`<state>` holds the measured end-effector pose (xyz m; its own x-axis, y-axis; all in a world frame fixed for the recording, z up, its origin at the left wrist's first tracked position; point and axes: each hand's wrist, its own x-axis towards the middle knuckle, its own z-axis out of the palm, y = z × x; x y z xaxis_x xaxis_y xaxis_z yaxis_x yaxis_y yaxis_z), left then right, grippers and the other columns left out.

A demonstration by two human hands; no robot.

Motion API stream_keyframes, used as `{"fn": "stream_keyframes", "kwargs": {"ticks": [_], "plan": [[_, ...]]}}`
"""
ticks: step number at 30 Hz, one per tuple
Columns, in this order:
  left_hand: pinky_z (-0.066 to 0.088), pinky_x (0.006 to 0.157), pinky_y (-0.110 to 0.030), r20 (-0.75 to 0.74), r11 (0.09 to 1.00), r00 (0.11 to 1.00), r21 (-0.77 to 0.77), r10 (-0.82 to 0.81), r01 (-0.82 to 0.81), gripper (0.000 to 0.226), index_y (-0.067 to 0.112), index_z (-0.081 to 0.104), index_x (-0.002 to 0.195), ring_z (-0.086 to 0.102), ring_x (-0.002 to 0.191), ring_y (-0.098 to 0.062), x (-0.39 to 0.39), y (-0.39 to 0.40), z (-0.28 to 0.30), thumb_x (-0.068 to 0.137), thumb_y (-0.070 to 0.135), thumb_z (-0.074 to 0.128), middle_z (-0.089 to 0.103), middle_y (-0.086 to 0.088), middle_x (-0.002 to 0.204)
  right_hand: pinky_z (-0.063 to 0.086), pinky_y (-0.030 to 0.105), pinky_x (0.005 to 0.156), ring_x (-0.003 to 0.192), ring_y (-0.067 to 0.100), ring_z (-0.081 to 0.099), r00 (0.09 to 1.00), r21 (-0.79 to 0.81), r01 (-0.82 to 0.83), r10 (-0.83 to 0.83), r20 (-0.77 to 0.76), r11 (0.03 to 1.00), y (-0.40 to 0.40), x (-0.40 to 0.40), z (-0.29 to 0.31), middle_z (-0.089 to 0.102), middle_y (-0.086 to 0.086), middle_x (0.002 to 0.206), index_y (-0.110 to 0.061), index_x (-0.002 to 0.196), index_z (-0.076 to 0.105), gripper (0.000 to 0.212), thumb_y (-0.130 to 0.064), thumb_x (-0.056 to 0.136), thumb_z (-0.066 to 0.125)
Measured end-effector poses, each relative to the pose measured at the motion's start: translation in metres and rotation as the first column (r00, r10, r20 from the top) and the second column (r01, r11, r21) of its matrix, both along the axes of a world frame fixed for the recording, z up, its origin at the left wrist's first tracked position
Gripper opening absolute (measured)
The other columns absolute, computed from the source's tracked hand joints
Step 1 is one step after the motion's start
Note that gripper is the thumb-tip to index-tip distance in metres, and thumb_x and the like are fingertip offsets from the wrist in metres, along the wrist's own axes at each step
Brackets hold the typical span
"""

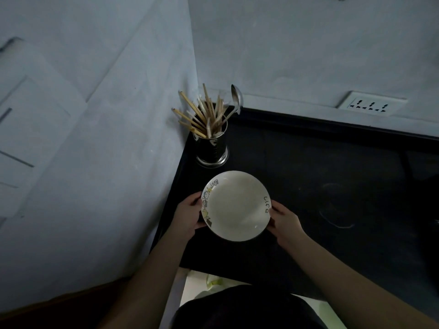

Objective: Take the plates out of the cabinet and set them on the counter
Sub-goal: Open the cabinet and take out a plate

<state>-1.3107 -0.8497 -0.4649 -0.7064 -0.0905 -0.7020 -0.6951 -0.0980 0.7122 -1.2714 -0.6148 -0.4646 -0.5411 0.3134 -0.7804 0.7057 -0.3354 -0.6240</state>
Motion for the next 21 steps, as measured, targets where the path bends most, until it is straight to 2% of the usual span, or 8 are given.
{"fn": "stream_keyframes", "kwargs": {"ticks": [6,10,16,19,21], "plan": [[0.057,0.051,-0.031,0.006,1.000,1.000,-0.014,0.001,-0.001,0.027,0.036,0.066,0.092,0.068,0.088,-0.017,-0.005,0.004,0.003,0.099,0.013,0.054,0.071,0.005,0.096,0.055,0.044,0.085,0.099,0.025,0.065,1.000,-0.018,-0.006,0.006,0.005,1.000,0.004,-0.002,0.001,0.067,0.006,0.114,-0.016,0.132,0.056,0.041,-0.006,0.092,0.058],[0.058,0.054,-0.034,0.016,1.000,1.000,0.003,0.013,-0.013,0.022,0.028,0.068,0.108,0.068,0.090,-0.018,-0.004,0.004,-0.001,0.098,0.013,0.056,0.072,0.002,0.100,0.055,0.039,0.075,0.092,0.021,0.064,1.000,-0.015,-0.016,0.016,0.011,1.000,0.004,-0.004,0.004,0.065,0.002,0.106,-0.017,0.133,0.054,0.046,-0.006,0.089,0.062],[0.058,0.051,-0.031,0.010,1.000,1.000,-0.013,0.015,-0.015,0.025,0.032,0.069,0.103,0.068,0.088,-0.015,-0.003,0.005,-0.005,0.099,0.012,0.054,0.071,0.007,0.095,0.054,0.046,0.091,0.103,0.024,0.063,1.000,0.012,-0.026,0.025,0.017,1.000,0.005,-0.004,0.000,0.064,0.006,0.119,-0.019,0.134,0.054,0.043,-0.007,0.092,0.059],[0.056,0.050,-0.029,-0.003,0.999,1.000,-0.040,-0.009,0.009,0.025,0.029,0.070,0.109,0.067,0.090,-0.014,-0.006,0.003,-0.008,0.099,0.011,0.054,0.071,0.005,0.101,0.053,0.048,0.093,0.103,0.023,0.062,0.999,0.028,-0.041,0.040,0.027,0.999,0.006,-0.003,0.000,0.064,0.003,0.117,-0.021,0.133,0.054,0.042,-0.009,0.093,0.058],[0.056,0.054,-0.029,-0.015,0.996,0.999,-0.076,-0.038,0.037,0.025,0.024,0.070,0.114,0.066,0.094,-0.016,-0.009,0.002,-0.010,0.099,0.011,0.055,0.070,0.000,0.107,0.055,0.045,0.088,0.100,0.022,0.063,0.999,0.033,-0.032,0.031,0.029,0.999,0.007,-0.002,-0.002,0.064,0.003,0.117,-0.021,0.133,0.055,0.043,-0.009,0.092,0.059]]}}
